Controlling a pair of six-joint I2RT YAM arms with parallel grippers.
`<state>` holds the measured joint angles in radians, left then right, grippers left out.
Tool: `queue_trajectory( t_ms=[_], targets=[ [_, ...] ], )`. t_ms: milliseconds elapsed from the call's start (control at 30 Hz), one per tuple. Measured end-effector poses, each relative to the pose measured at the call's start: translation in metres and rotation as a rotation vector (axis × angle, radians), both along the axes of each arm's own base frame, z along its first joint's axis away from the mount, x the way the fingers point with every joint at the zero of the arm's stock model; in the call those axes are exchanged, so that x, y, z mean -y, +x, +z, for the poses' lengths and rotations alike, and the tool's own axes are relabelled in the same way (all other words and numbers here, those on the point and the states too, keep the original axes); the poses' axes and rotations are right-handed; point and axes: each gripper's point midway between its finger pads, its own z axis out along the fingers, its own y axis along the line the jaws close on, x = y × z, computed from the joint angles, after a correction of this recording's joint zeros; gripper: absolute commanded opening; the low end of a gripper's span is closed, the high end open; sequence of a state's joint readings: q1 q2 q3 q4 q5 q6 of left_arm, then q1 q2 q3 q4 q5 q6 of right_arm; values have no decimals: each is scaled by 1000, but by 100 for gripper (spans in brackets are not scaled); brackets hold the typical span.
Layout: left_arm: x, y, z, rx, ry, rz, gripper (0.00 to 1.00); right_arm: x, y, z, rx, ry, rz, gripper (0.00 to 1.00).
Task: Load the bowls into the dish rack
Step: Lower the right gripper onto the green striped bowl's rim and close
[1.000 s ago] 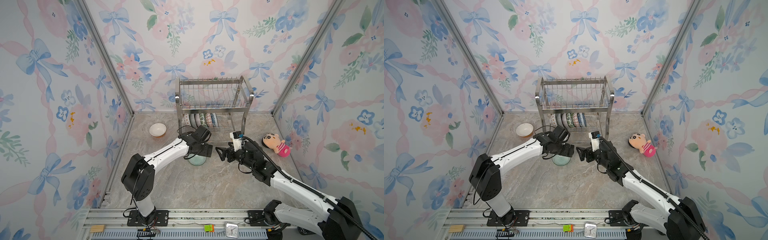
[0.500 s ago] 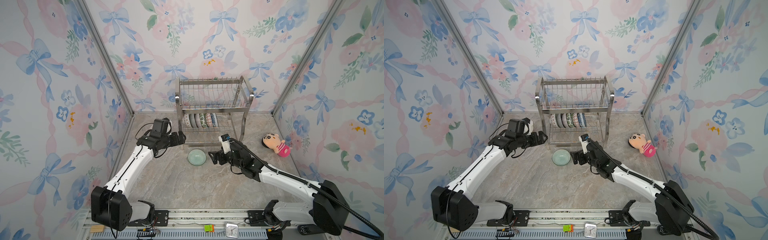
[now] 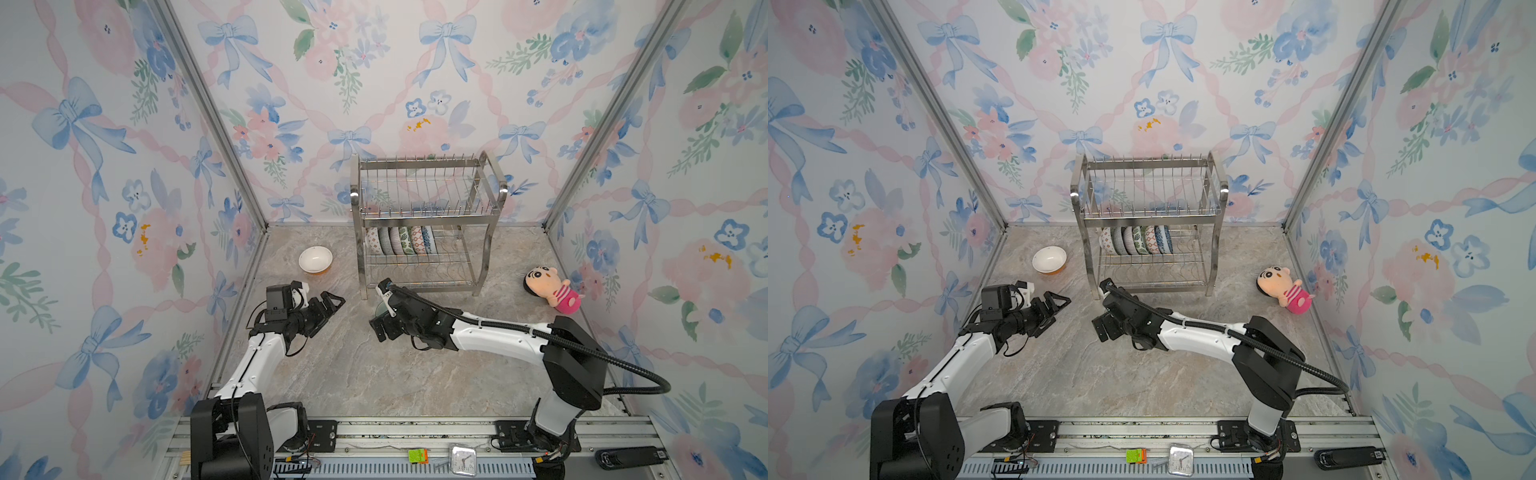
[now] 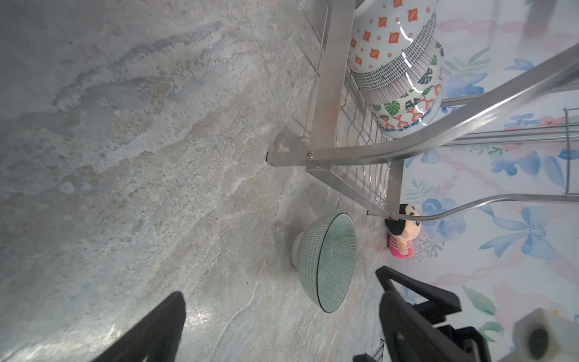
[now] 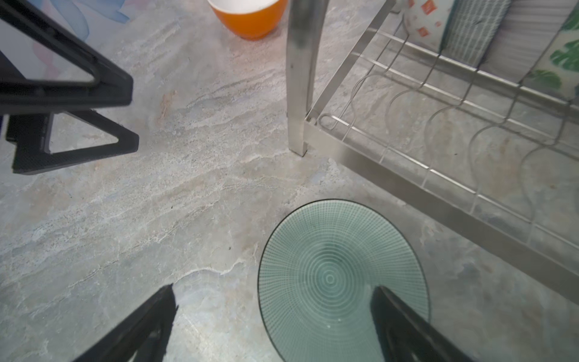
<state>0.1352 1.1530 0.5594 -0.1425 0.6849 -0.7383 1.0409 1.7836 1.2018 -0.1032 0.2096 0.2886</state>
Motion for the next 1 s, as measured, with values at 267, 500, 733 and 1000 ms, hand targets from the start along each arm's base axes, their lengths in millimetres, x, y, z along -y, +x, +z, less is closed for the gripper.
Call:
queue_trajectory(
  t_ms=[267, 500, 733, 1000],
  targets=[
    [1, 4, 10, 54, -60, -13, 98, -11, 2, -34, -58, -136, -27, 81],
    [2, 4, 11, 57, -71, -23, 98, -9, 6, -47, -84, -203, -51, 72],
    [2, 3, 11, 54, -72, -23, 98, -6, 5, -56, -100, -247, -55, 61],
    [3, 2, 9, 42, -76, -25, 98, -8, 8, -55, -98, -254, -44, 32]
  ],
)
